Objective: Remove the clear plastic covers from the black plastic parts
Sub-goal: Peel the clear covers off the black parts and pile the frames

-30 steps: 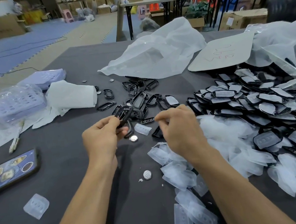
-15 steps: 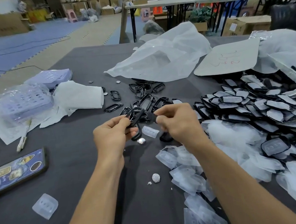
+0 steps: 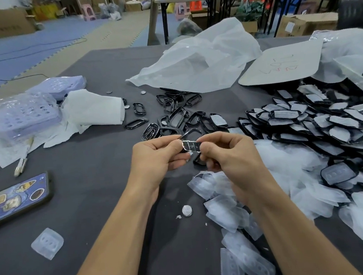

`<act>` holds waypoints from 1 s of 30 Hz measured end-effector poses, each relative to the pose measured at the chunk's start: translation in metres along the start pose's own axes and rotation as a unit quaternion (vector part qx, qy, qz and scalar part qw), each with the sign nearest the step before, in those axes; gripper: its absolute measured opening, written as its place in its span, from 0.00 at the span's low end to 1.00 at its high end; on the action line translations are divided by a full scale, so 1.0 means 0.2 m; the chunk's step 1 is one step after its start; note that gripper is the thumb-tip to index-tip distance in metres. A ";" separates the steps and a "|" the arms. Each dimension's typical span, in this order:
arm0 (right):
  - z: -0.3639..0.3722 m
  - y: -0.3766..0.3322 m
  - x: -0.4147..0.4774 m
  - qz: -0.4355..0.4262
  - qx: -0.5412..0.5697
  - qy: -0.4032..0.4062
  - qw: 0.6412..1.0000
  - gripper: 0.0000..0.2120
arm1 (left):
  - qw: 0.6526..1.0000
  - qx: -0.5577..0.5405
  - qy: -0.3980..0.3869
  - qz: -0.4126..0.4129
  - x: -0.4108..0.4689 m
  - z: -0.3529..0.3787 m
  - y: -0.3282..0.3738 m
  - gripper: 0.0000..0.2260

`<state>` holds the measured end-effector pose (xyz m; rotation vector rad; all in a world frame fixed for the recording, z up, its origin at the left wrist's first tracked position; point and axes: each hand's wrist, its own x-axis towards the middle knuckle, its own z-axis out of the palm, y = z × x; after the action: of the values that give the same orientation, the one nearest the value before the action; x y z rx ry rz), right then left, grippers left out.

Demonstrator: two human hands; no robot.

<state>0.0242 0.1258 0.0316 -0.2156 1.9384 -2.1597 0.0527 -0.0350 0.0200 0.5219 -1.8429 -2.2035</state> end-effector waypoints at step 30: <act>-0.09 0.02 0.08 -0.061 0.041 0.167 0.983 0.05 | 0.999 0.015 0.014 0.034 0.01 0.01 -0.02 0.08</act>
<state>0.0038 0.1379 0.0239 0.0500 2.0464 -2.4846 0.0507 -0.0327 0.0170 0.4852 -1.8549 -2.1173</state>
